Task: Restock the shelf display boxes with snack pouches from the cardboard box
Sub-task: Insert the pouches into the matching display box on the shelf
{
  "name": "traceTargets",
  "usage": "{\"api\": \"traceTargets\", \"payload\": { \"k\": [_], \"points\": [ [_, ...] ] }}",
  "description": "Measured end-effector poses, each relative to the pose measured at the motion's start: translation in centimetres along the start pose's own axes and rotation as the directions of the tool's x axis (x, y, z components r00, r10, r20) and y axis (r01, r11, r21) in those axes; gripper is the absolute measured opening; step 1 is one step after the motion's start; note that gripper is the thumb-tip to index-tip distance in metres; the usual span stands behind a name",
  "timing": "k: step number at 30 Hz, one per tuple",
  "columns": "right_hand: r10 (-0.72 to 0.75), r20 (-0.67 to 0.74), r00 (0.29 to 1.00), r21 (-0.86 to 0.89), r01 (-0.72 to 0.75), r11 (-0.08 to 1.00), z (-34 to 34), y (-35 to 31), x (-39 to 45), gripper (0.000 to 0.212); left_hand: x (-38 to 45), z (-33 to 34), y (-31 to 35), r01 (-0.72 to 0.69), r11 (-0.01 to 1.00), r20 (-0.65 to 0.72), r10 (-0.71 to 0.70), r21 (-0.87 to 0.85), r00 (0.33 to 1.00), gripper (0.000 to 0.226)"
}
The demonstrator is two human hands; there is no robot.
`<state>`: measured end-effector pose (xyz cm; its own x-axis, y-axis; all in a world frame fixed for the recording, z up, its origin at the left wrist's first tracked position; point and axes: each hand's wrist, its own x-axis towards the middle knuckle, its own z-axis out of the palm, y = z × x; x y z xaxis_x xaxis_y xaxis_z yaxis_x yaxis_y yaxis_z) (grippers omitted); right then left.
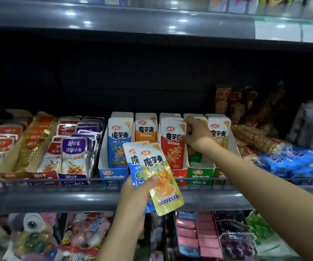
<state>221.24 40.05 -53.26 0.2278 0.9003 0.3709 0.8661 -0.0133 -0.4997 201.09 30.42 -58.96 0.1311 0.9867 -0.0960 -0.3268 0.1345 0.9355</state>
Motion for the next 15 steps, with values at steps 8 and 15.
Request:
{"api": "traceTargets", "payload": {
  "k": [8, 15],
  "points": [
    [-0.047, -0.131, 0.990, 0.185, 0.071, 0.980, -1.0, -0.3, -2.5, 0.040, -0.1, 0.1, -0.1, 0.024, 1.000, 0.010, -0.025, 0.007, 1.000, 0.021],
    [-0.139, 0.458, 0.878, 0.414, -0.072, 0.907, -4.6, -2.1, -7.8, 0.015, -0.6, 0.6, -0.2, 0.002, 0.999, 0.075, -0.006, 0.052, 0.997, 0.026]
  ]
}}
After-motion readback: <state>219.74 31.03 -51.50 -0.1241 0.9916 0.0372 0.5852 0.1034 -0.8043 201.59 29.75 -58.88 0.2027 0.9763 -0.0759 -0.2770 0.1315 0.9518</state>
